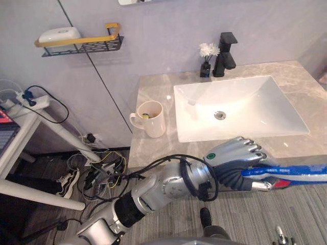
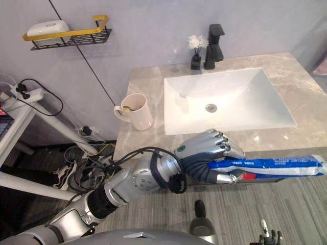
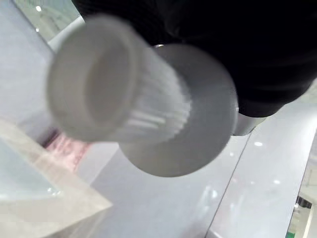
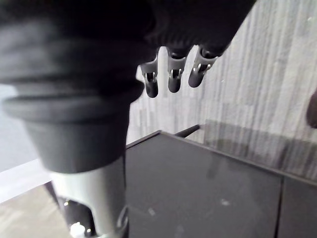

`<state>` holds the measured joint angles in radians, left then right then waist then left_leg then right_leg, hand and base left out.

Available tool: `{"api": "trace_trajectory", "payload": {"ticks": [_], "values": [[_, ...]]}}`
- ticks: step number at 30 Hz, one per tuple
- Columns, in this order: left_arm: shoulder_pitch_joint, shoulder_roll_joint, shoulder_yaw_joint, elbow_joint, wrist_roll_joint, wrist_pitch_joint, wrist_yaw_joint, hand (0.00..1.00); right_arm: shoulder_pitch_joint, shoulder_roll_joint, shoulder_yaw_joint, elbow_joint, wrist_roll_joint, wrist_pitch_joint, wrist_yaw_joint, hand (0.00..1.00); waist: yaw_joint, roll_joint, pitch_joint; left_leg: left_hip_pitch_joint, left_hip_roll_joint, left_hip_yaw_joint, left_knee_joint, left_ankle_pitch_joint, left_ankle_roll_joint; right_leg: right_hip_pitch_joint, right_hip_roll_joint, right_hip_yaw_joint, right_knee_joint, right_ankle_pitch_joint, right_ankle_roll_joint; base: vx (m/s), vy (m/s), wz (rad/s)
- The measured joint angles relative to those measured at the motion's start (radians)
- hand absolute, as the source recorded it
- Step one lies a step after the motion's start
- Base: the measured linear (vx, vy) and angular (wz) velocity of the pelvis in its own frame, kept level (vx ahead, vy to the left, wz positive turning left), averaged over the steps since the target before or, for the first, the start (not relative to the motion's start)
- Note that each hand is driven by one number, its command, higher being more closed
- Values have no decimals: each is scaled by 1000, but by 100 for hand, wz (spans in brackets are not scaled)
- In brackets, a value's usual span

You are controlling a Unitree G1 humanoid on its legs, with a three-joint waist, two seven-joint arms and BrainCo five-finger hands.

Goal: Organize washtable

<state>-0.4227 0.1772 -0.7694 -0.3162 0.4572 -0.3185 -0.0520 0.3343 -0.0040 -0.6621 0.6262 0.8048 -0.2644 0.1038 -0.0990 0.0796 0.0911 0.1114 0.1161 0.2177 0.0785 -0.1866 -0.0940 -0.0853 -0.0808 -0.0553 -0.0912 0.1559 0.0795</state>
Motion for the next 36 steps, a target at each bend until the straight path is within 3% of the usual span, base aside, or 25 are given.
{"api": "trace_trajectory", "payload": {"ticks": [12,18,22,24,27,30,36], "values": [[32,-9,234,-130,2,-17,108,100,-78,75,-6,-705,-4,-112,-28,0,6,-9,-17,0,6,17,15,-3,-5,-2,7,12,0,11,2,1,-2,-1],[35,-9,308,-129,25,-14,120,100,-102,61,159,-950,-11,-128,-5,0,19,-13,-21,0,6,15,16,-3,-5,-2,7,11,0,13,1,0,0,0],[38,-7,316,-126,34,-7,121,100,-112,47,337,-1013,-10,-116,18,0,35,-18,-22,0,5,-2,16,-3,-5,6,5,3,0,14,0,13,0,10],[38,-7,336,-118,45,-5,126,100,-115,36,413,-1030,0,-88,48,0,40,-18,-22,3,5,-7,16,-3,-5,12,4,-3,0,14,0,16,4,8],[37,-4,353,-56,82,12,150,100,-127,-65,545,-1048,2,-24,97,0,54,-25,-25,7,4,-12,17,-3,-5,20,3,-11,0,15,-1,10,2,6],[37,8,352,12,124,38,152,100,-179,-113,606,-1062,71,17,145,0,56,-35,-31,6,4,-28,19,-3,-5,27,2,-20,0,15,-1,-4,-4,10],[36,22,348,79,157,53,153,100,-267,-172,694,-1058,201,37,134,0,58,-37,-32,0,4,-45,26,-2,-4,35,-3,-45,0,15,-1,-14,-1,10]]}}
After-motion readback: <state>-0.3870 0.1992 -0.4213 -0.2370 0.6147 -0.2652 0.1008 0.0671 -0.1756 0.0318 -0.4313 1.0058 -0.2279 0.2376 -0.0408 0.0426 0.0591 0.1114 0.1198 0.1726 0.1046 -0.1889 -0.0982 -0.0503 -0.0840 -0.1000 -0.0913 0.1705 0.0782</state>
